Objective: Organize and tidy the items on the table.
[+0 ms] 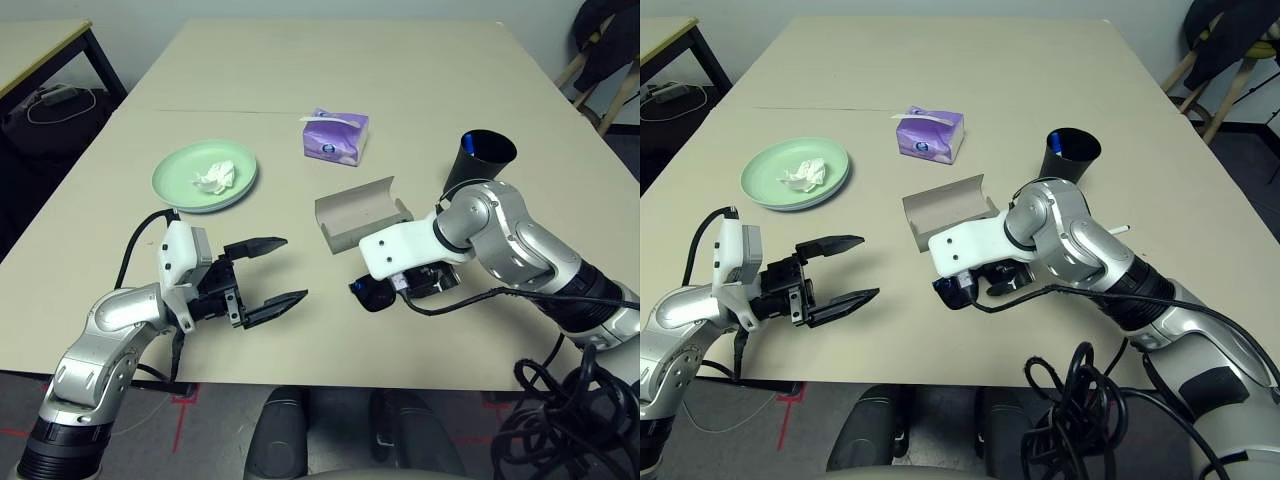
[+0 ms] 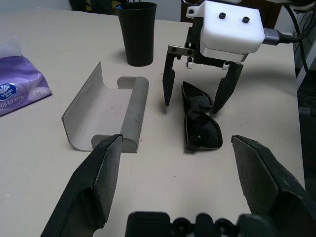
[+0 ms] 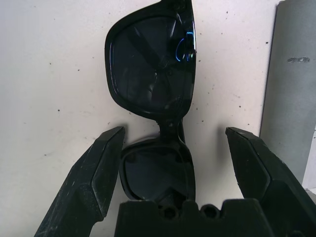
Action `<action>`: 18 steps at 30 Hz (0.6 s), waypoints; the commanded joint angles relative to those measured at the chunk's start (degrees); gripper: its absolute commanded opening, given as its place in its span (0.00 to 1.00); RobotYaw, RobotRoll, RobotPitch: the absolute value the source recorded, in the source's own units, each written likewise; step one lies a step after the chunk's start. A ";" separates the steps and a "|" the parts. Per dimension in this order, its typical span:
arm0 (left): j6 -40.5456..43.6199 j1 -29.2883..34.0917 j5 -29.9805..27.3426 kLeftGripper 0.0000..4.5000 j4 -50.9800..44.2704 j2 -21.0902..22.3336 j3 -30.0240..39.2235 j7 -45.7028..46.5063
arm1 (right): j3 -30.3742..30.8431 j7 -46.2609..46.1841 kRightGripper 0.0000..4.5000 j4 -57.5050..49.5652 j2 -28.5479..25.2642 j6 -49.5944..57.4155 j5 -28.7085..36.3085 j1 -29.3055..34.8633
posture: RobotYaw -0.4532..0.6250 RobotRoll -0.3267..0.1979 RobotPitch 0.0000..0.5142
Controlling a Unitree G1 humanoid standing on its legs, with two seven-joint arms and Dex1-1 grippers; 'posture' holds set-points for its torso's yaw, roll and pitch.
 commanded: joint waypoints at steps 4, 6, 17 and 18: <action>0.57 0.19 0.48 0.99 -0.97 0.08 -0.93 0.51 | 1.28 -0.52 1.00 0.82 -0.23 -1.73 -1.06 -0.15 | 0.59 0.62 0.26; 0.82 0.17 0.41 0.99 -1.27 0.06 -1.03 0.80 | 1.25 -0.46 1.00 0.81 -0.12 -1.88 -1.28 -0.07 | 0.59 0.62 0.26; 1.71 0.27 0.16 0.99 -2.26 -0.11 -1.41 1.88 | 1.35 0.15 1.00 0.04 0.00 -2.16 -1.44 0.28 | 0.60 0.62 0.27; 1.75 0.26 0.11 0.99 -2.29 -0.11 -1.42 1.96 | 1.40 0.14 1.00 0.10 0.05 -2.27 -1.48 0.23 | 0.60 0.62 0.27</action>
